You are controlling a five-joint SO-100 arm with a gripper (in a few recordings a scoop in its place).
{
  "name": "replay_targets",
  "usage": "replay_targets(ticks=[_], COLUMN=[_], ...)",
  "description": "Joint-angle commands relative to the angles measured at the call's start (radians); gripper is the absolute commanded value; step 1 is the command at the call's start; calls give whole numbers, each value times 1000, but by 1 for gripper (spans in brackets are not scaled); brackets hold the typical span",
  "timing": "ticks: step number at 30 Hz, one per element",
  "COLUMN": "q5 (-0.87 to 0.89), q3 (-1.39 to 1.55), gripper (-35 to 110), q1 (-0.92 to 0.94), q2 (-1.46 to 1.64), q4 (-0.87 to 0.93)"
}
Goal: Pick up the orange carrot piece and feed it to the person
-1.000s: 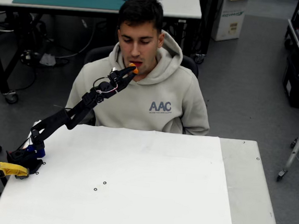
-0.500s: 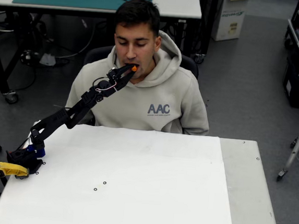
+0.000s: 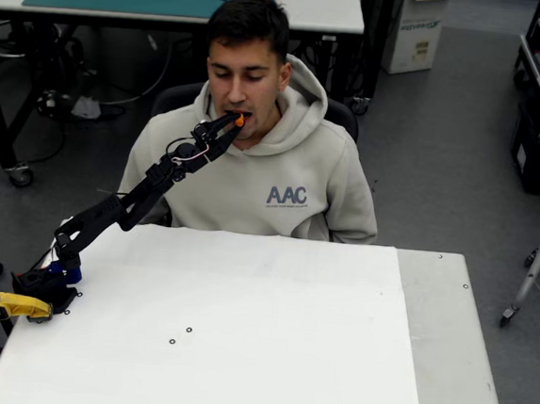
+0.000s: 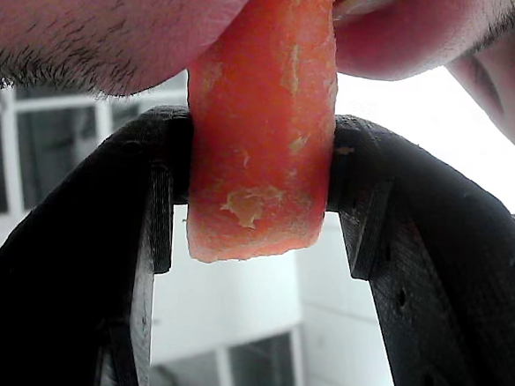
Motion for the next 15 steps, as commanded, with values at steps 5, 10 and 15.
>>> replay_targets(ticks=[5,10,15], q5=[3,3,3], q3=[-52,-54,-54], gripper=[15,15,15], q1=[18,20,77], q2=[57,58,64], q4=[-32,-32,-32])
